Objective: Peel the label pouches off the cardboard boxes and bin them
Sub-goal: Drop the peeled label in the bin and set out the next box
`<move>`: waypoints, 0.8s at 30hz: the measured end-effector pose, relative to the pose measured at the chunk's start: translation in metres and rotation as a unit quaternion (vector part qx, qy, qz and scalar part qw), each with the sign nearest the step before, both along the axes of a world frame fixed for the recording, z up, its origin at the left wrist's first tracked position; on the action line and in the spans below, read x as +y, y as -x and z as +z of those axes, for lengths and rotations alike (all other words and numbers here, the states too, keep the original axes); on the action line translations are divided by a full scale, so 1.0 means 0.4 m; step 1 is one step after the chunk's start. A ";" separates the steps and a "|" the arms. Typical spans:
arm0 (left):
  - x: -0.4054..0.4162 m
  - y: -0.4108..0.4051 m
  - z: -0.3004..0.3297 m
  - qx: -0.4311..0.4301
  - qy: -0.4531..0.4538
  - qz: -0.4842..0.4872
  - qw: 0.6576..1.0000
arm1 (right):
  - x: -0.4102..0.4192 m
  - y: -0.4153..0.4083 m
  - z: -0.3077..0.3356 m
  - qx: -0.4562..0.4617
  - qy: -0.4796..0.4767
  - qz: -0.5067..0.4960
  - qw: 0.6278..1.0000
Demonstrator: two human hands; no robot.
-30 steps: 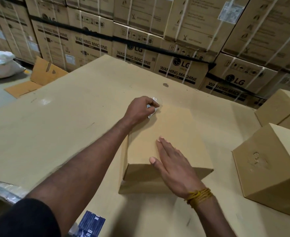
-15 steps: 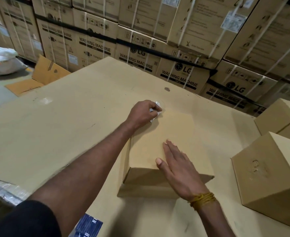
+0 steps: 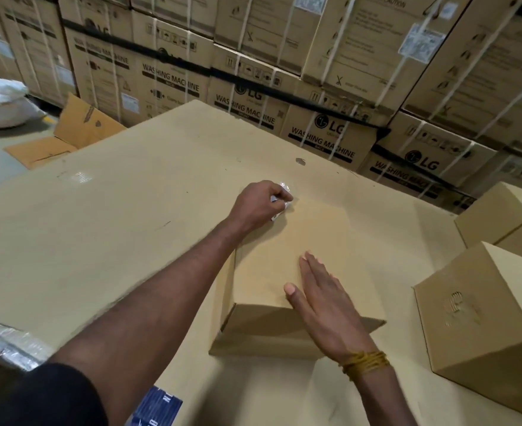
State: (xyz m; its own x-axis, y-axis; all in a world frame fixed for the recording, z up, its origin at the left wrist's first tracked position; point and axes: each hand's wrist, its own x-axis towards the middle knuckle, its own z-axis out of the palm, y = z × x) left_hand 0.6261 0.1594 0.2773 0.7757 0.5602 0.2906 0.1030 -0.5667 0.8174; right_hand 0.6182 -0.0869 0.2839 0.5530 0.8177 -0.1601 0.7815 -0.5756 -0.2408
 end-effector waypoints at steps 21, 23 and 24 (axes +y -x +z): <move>-0.003 -0.010 0.007 0.006 -0.025 -0.002 1.000 | 0.166 -0.099 0.009 0.000 0.008 -0.013 1.000; -0.003 -0.007 0.008 0.009 -0.029 0.002 1.000 | 0.203 -0.115 0.007 -0.007 0.001 -0.029 1.000; -0.002 -0.005 0.008 0.010 -0.027 0.003 1.000 | 0.206 -0.106 0.005 -0.010 -0.002 -0.029 1.000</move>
